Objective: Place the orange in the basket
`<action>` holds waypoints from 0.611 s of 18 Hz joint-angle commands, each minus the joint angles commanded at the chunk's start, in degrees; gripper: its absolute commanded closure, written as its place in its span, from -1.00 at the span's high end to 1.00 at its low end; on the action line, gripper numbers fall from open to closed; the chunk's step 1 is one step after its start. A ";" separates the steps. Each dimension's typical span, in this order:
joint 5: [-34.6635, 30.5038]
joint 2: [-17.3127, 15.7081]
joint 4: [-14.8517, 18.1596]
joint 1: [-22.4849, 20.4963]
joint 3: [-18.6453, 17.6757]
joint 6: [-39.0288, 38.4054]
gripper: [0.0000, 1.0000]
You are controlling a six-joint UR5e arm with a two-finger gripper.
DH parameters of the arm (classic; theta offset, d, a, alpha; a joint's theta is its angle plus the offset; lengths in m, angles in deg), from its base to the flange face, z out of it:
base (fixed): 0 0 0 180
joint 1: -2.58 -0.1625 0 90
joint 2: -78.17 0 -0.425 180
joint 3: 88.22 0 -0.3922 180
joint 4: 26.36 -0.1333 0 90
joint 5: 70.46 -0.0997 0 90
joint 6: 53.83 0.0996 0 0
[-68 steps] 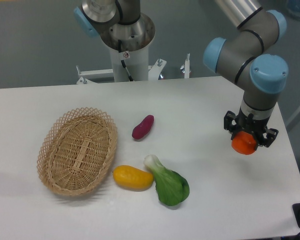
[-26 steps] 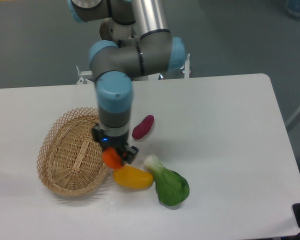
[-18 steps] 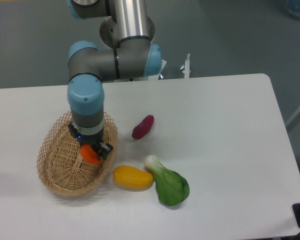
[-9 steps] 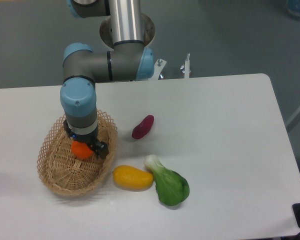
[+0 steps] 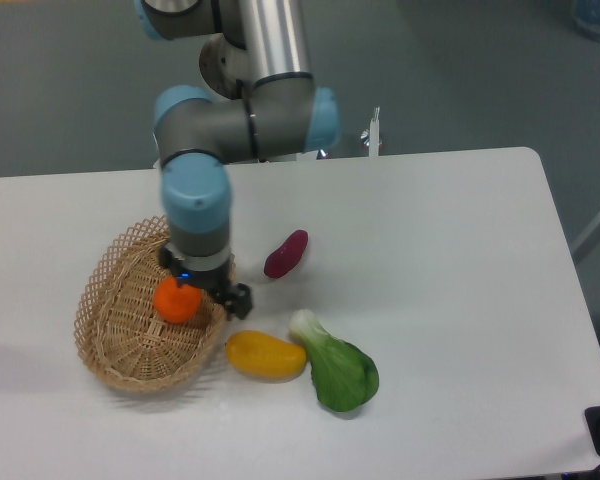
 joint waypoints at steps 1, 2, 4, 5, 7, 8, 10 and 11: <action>0.00 -0.17 0.00 -1.93 0.26 2.45 1.00; 0.09 -0.78 0.09 -3.69 0.44 4.83 1.00; 0.09 -0.97 0.00 -6.42 0.53 7.74 1.00; 0.00 -1.05 -0.09 -8.52 0.53 9.49 1.00; 0.00 -0.88 -0.18 -10.90 1.05 12.83 1.00; 0.00 -0.70 -0.18 -12.22 1.41 14.41 1.00; 0.00 -0.18 -0.26 -15.47 2.37 17.49 1.00; 0.00 0.26 -0.18 -17.49 3.25 19.51 1.00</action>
